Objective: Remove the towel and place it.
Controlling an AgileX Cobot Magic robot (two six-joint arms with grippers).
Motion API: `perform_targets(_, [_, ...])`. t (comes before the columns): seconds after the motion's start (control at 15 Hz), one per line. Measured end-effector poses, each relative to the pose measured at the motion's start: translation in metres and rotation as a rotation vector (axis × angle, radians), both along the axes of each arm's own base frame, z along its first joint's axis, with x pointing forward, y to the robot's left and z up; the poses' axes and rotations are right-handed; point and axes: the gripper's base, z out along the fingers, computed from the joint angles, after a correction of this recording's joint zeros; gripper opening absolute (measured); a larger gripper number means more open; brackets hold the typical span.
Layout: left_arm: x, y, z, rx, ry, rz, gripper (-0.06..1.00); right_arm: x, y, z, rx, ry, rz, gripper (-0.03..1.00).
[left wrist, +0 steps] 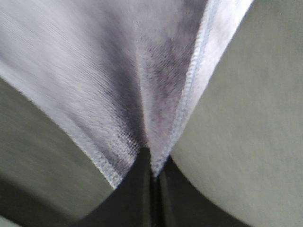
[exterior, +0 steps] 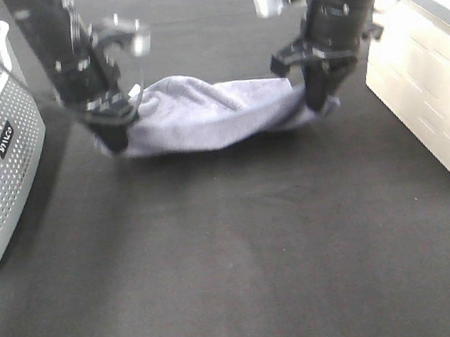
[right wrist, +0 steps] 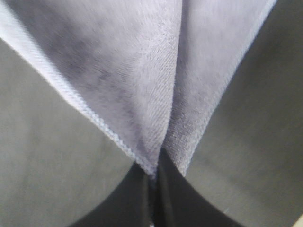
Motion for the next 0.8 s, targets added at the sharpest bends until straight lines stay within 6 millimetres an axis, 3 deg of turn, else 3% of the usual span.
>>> perform_targets(0.07, [-0.013, 0.005, -0.019, 0.027, 0.080, 0.017, 0.00, -0.011, -0.003, -0.009, -0.013, 0.049, -0.001, 0.00])
perform_targets(0.13, [-0.020, 0.007, -0.023, 0.032, 0.108, 0.025, 0.00, -0.016, -0.004, -0.009, -0.009, 0.061, -0.003, 0.00])
perform_targets(0.53, [-0.062, 0.014, -0.025, 0.009, 0.216, 0.049, 0.00, -0.049, -0.013, -0.026, -0.026, 0.179, -0.012, 0.00])
perform_targets(0.6, [-0.062, 0.014, -0.025, 0.009, 0.216, 0.049, 0.00, -0.049, -0.013, -0.026, -0.026, 0.179, -0.012, 0.00])
perform_targets(0.8, [-0.083, 0.014, -0.042, 0.038, 0.294, 0.046, 0.00, -0.070, -0.016, -0.041, -0.017, 0.273, -0.030, 0.00])
